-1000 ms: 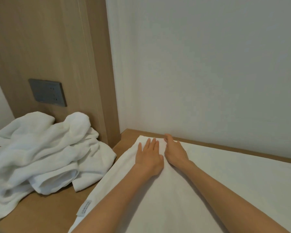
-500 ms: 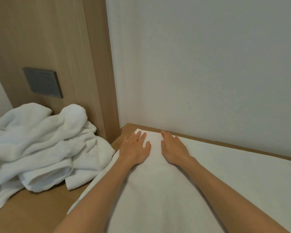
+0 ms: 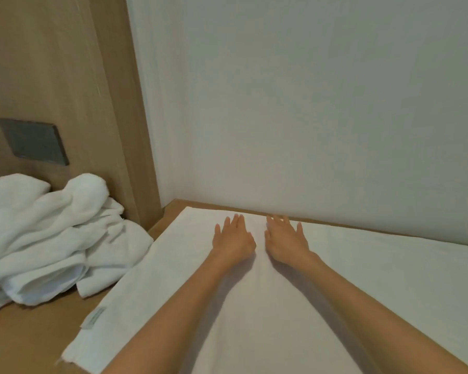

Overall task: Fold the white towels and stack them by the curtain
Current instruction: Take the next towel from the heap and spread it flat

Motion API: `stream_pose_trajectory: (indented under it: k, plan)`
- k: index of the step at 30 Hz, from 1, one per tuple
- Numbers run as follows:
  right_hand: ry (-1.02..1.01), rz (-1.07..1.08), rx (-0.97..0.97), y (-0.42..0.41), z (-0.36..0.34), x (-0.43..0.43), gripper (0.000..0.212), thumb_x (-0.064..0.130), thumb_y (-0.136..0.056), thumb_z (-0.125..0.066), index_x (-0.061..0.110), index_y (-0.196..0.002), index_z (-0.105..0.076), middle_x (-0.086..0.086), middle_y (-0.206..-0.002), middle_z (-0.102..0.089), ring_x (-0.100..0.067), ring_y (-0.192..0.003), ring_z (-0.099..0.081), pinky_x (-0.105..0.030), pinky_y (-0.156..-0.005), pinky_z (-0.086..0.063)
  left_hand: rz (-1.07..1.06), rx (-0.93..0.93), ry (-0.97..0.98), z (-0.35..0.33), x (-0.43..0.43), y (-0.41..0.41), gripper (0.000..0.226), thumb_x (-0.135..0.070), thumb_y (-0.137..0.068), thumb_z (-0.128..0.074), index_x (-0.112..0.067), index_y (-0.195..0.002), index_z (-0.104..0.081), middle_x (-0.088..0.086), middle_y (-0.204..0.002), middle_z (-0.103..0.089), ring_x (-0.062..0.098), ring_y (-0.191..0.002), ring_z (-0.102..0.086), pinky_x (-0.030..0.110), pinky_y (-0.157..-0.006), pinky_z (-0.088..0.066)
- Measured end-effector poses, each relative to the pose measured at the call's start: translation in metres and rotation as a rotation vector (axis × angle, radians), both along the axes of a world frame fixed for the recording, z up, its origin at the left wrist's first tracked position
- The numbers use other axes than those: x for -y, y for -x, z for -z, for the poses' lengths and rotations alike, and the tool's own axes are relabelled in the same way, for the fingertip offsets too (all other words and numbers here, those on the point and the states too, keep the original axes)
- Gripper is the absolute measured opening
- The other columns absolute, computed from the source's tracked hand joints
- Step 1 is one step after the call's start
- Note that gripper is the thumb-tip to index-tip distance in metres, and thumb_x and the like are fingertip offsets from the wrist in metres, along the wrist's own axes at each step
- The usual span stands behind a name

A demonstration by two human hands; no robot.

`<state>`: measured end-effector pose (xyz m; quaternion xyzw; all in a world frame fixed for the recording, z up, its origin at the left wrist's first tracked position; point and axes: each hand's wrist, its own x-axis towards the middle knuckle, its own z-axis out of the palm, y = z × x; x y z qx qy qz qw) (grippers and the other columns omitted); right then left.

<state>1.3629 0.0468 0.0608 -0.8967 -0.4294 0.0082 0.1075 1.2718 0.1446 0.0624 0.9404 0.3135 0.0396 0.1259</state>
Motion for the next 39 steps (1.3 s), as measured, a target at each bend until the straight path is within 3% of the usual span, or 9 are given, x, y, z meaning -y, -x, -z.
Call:
stream_pose_trajectory:
  k: [5, 9, 18, 22, 25, 29, 35, 39]
  plan:
    - [0.051, 0.091, -0.035, -0.016, 0.021, 0.046, 0.052, 0.049, -0.101, -0.010, 0.038, -0.151, -0.007, 0.004, -0.161, 0.001, -0.024, -0.148, 0.004, -0.054, -0.114, 0.007, -0.052, -0.039, -0.019, 0.018, 0.045, -0.023, 0.056, -0.044, -0.100, -0.010, -0.028, -0.153, 0.000, -0.005, -0.160, 0.007, 0.022, -0.147, 0.010, 0.064, -0.107, 0.013]
    - [0.058, 0.149, -0.022, -0.044, 0.022, 0.080, 0.054, 0.058, -0.097, -0.009, 0.045, -0.149, -0.008, 0.005, -0.161, 0.000, -0.022, -0.148, 0.002, -0.052, -0.115, 0.008, -0.071, -0.023, -0.056, 0.025, 0.043, -0.022, 0.059, -0.056, -0.096, -0.010, -0.037, -0.151, -0.002, -0.009, -0.160, 0.006, 0.020, -0.147, 0.009, 0.068, -0.104, 0.014]
    - [0.090, 0.343, -0.048, -0.103, 0.016, 0.180, 0.057, 0.061, -0.096, -0.008, 0.044, -0.150, -0.006, 0.004, -0.161, 0.004, -0.021, -0.148, 0.004, -0.054, -0.114, 0.010, -0.082, -0.027, -0.071, 0.025, 0.042, -0.023, 0.059, -0.059, -0.095, -0.012, -0.040, -0.150, -0.006, -0.012, -0.160, 0.003, 0.018, -0.147, 0.006, 0.067, -0.107, 0.009]
    - [0.115, 0.372, -0.063, -0.113, 0.012, 0.212, 0.056, 0.057, -0.098, -0.007, 0.041, -0.151, -0.003, 0.002, -0.161, 0.008, -0.022, -0.148, 0.006, -0.053, -0.115, 0.010, -0.118, -0.055, -0.092, 0.016, 0.055, -0.031, 0.056, -0.046, -0.099, -0.014, -0.029, -0.152, -0.010, -0.006, -0.161, 0.001, 0.022, -0.148, 0.004, 0.067, -0.108, 0.007]
    - [0.083, 0.320, -0.080, -0.113, 0.008, 0.216, 0.054, 0.047, -0.101, -0.010, 0.032, -0.153, -0.004, -0.002, -0.161, 0.006, -0.024, -0.148, 0.005, -0.050, -0.117, 0.004, -0.039, 0.037, -0.089, 0.007, 0.091, -0.053, 0.053, -0.036, -0.102, -0.018, -0.021, -0.152, -0.012, -0.002, -0.161, -0.002, 0.023, -0.148, 0.000, 0.063, -0.111, 0.000]
    - [0.044, 0.319, 0.014, -0.117, 0.008, 0.226, 0.052, 0.036, -0.103, -0.013, 0.023, -0.153, -0.008, -0.004, -0.161, 0.000, -0.024, -0.148, 0.004, -0.051, -0.117, 0.003, 0.154, 0.067, -0.043, 0.002, 0.165, -0.104, 0.053, -0.042, -0.102, -0.019, -0.028, -0.152, -0.011, -0.004, -0.161, -0.003, 0.022, -0.148, 0.000, 0.062, -0.111, -0.002]
    - [0.089, 0.375, -0.049, -0.135, 0.019, 0.268, 0.053, 0.053, -0.099, -0.007, 0.041, -0.150, -0.005, 0.004, -0.161, 0.004, -0.021, -0.148, 0.007, -0.054, -0.113, 0.012, 0.205, -0.025, -0.070, 0.024, 0.222, -0.136, 0.059, -0.059, -0.095, -0.011, -0.040, -0.150, -0.006, -0.007, -0.160, 0.003, 0.024, -0.147, 0.009, 0.068, -0.105, 0.011]
    - [0.053, 0.460, -0.057, -0.155, 0.016, 0.305, 0.053, 0.053, -0.099, -0.007, 0.041, -0.151, -0.007, 0.004, -0.161, 0.001, -0.021, -0.148, 0.004, -0.051, -0.115, 0.011, 0.210, -0.017, -0.108, 0.032, 0.214, -0.137, 0.060, -0.064, -0.092, -0.009, -0.045, -0.149, -0.004, -0.011, -0.160, 0.004, 0.021, -0.147, 0.008, 0.066, -0.106, 0.011]
